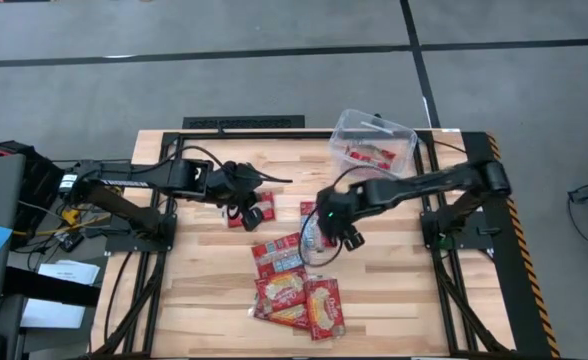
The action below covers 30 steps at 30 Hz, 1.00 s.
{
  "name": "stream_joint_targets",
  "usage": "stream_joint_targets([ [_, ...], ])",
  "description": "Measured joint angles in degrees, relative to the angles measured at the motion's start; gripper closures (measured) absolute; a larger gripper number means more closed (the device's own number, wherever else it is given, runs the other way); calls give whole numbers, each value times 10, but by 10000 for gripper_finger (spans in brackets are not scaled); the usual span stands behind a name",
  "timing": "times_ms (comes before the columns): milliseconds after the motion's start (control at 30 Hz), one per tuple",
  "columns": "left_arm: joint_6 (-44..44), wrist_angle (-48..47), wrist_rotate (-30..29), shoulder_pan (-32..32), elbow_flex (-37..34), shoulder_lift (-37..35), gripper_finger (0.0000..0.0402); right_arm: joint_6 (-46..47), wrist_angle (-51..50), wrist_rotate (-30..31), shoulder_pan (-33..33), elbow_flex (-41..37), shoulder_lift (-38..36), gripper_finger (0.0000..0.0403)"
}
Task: Sort popcorn bags into baskets
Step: Put the red popcorn bag into the transparent bin
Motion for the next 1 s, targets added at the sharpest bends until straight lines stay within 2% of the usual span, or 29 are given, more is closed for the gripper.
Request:
stream_joint_targets([
  [333, -29, -32, -18, -28, -2, 0, 401, -143, 52, -1, -8, 1, 133, 155],
  [567, -37, -53, -45, -39, -2, 0, 401, -147, 37, 5, -15, 21, 184, 166],
  [700, -36, -57, -47, -39, -2, 0, 401, -115, 34, 4, -16, 28, 196, 223],
  [933, -32, -57, -62, -39, -2, 0, 401, -60, 36, -2, -16, 27, 198, 378],
  [1000, -30, -57, -63, -39, -2, 0, 401, -42, 36, -6, -16, 27, 197, 392],
])
